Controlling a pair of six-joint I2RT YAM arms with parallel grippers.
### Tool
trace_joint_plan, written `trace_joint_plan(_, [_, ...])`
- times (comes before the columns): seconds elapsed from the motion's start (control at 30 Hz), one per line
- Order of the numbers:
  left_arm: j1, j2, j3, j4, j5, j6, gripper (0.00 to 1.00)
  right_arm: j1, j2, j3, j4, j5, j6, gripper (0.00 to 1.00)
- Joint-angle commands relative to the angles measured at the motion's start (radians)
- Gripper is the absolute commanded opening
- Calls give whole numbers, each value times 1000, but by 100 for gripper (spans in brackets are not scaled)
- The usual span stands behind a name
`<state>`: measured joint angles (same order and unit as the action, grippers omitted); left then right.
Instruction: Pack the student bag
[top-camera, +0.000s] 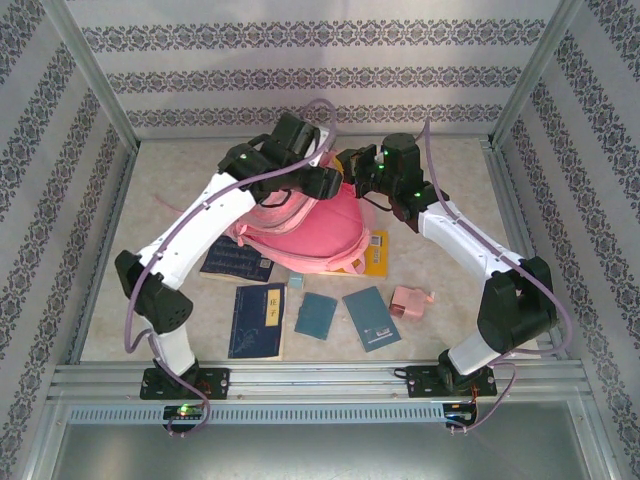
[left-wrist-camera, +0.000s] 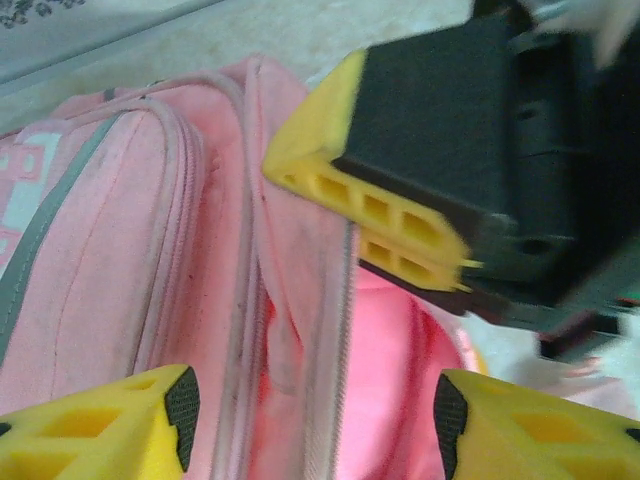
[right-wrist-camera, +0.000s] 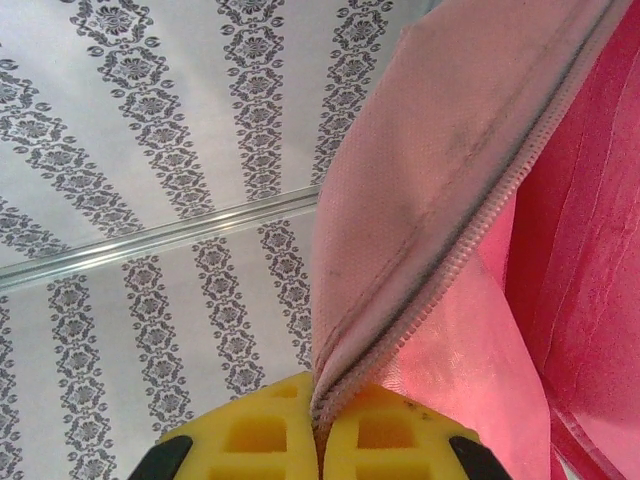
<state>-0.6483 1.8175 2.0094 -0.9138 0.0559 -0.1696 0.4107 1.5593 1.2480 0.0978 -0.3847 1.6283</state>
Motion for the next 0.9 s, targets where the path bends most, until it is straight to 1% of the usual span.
trace_joint_plan(0.0, [-19, 30, 25, -56, -114, 64, 61, 7, -7, 37, 64, 0, 19, 0])
trace_joint_plan(0.1, [-19, 50, 10, -45, -115, 71, 56, 4, -8, 33, 71, -3, 32, 0])
trace_joint_plan(0.17, [-19, 68, 2, -33, -112, 70, 49, 4, -9, 33, 75, -4, 35, 0])
trace_joint_plan(0.2, [-19, 77, 2, -30, -119, 69, 42, 4, -9, 34, 74, -4, 34, 0])
trace_joint_plan(0.27, [-19, 82, 6, -12, -158, 58, 18, 2, -14, 46, 42, -10, 3, 0])
trace_joint_plan(0.3, [-17, 79, 6, 1, -173, 58, 9, 0, -20, 51, 12, -11, -21, 0])
trace_joint_plan(0.33, [-17, 75, 8, 10, -190, 59, 0, -4, -30, 53, -24, -10, -45, 8])
trace_joint_plan(0.37, [-16, 72, 12, 19, -209, 62, 0, -8, -42, 50, -52, -9, -68, 20])
trace_joint_plan(0.43, [-11, 69, 21, 23, -232, 64, 0, -18, -69, 41, -98, -24, -122, 36])
trace_joint_plan(0.47, [-6, 67, 26, 24, -240, 62, 0, -23, -86, 38, -129, -32, -164, 43])
trace_joint_plan(0.5, [-1, 65, 29, 23, -244, 60, 0, -28, -107, 36, -175, -38, -213, 47])
trace_joint_plan(0.57, [11, 65, 38, 22, -245, 47, 0, -36, -154, 19, -243, -50, -308, 51])
trace_joint_plan(0.67, [24, 62, 59, 20, -240, 29, 0, -56, -251, -26, -391, -54, -473, 57])
trace_joint_plan(0.73, [28, 60, 74, 14, -230, 22, 0, -76, -324, -69, -495, -47, -582, 58])
trace_joint_plan(0.83, [32, 51, 84, 11, -221, 10, 0, -97, -409, -88, -741, 26, -754, 57])
trace_joint_plan(0.87, [32, 44, 76, 19, -220, 5, 0, -94, -426, -85, -847, 87, -815, 57])
